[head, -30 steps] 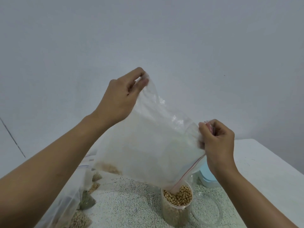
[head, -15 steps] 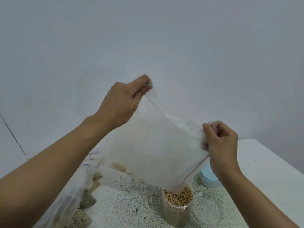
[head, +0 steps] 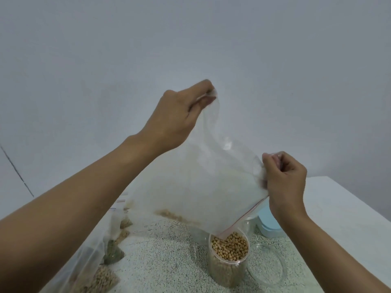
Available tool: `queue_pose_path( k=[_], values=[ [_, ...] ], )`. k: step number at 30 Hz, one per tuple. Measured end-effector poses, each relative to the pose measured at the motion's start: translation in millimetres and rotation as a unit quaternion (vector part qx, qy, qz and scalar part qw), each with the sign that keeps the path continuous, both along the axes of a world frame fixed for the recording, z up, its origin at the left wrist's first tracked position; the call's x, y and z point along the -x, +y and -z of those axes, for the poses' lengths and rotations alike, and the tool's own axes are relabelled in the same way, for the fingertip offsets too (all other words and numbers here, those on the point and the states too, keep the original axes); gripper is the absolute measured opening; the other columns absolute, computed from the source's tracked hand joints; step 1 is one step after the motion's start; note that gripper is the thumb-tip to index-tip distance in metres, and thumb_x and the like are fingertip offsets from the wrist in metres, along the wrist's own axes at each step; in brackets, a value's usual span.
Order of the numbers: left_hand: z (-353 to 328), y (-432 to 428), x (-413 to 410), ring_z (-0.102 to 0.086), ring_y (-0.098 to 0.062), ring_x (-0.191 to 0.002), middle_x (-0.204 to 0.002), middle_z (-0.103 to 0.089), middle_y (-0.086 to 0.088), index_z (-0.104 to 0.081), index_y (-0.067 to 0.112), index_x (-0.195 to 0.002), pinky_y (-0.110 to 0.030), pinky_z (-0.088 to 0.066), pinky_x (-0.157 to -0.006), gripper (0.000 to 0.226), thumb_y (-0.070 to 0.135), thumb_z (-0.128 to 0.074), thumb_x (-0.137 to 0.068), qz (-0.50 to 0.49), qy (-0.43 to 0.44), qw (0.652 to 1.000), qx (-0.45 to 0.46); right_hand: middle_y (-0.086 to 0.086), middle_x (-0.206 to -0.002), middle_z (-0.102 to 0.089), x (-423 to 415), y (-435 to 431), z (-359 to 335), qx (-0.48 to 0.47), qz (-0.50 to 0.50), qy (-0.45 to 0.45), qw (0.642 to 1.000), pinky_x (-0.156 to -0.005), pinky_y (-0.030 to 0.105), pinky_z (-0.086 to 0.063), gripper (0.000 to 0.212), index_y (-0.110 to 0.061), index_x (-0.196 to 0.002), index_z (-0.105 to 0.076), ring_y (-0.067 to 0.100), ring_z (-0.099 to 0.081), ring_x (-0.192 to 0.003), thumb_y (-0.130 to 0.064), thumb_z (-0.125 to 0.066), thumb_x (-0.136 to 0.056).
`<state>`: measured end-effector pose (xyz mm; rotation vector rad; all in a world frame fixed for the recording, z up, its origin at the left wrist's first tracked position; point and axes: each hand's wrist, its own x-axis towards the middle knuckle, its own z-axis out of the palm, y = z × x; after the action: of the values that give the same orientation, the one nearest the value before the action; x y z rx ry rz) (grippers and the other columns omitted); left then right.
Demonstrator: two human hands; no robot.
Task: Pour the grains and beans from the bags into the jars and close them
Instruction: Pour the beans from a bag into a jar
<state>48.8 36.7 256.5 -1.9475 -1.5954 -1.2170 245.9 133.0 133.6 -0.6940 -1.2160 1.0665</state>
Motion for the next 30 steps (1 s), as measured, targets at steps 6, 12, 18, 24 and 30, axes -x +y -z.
queue_pose_path(
  k=[6, 12, 18, 24, 30],
  values=[
    [-1, 3, 1, -0.031, -0.018, -0.053, -0.062, -0.046, -0.002, -0.058, 0.015, -0.101, -0.032, -0.036, -0.058, 0.016, 0.025, -0.049, -0.108, 0.0, -0.018, 1.0, 0.011, -0.007, -0.058, -0.024, 0, 5, 1, 0.01, 0.001, -0.003, 1.0, -0.044, 0.02, -0.025, 0.048, -0.016, -0.065, -0.026, 0.009, -0.023, -0.051, -0.003, -0.06, -0.096],
    [2, 7, -4, -0.033, -0.015, -0.051, -0.059, -0.043, 0.006, -0.058, 0.016, -0.1, -0.025, -0.034, -0.056, 0.016, 0.027, -0.049, -0.108, 0.013, -0.027, 0.999, 0.03, -0.007, -0.057, -0.024, -2, 4, 4, 0.03, 0.005, 0.008, 0.999, -0.044, 0.019, -0.025, 0.048, -0.017, -0.063, -0.028, 0.009, -0.022, -0.05, -0.004, -0.06, -0.097],
    [-12, 10, -8, -0.037, -0.013, -0.051, -0.059, -0.049, 0.003, -0.06, 0.015, -0.1, -0.02, -0.035, -0.057, 0.019, 0.029, -0.051, -0.107, 0.017, -0.019, 1.0, 0.013, 0.001, -0.061, -0.024, -3, 7, -2, 0.022, 0.019, 0.006, 1.0, -0.046, 0.022, -0.026, 0.048, -0.016, -0.063, -0.027, 0.011, -0.024, -0.049, -0.004, -0.06, -0.095],
    [-15, 13, -11, -0.032, -0.016, -0.051, -0.063, -0.048, -0.013, -0.058, 0.017, -0.099, -0.022, -0.033, -0.054, 0.019, 0.031, -0.05, -0.108, 0.031, -0.022, 0.999, 0.033, 0.002, -0.06, -0.028, -7, 14, 2, 0.041, 0.028, 0.016, 0.999, -0.046, 0.02, -0.027, 0.04, -0.002, -0.068, -0.034, 0.011, -0.026, -0.051, -0.007, -0.061, -0.096],
    [-8, 15, -13, -0.03, -0.018, -0.05, -0.06, -0.045, -0.009, -0.057, 0.019, -0.1, -0.022, -0.031, -0.052, 0.019, 0.033, -0.048, -0.108, 0.05, -0.026, 0.997, 0.059, -0.005, -0.057, -0.025, -9, 18, 7, 0.072, 0.023, 0.027, 0.997, -0.044, 0.018, -0.026, 0.047, -0.006, -0.069, -0.024, 0.01, -0.024, -0.051, -0.008, -0.062, -0.096]
  ],
)
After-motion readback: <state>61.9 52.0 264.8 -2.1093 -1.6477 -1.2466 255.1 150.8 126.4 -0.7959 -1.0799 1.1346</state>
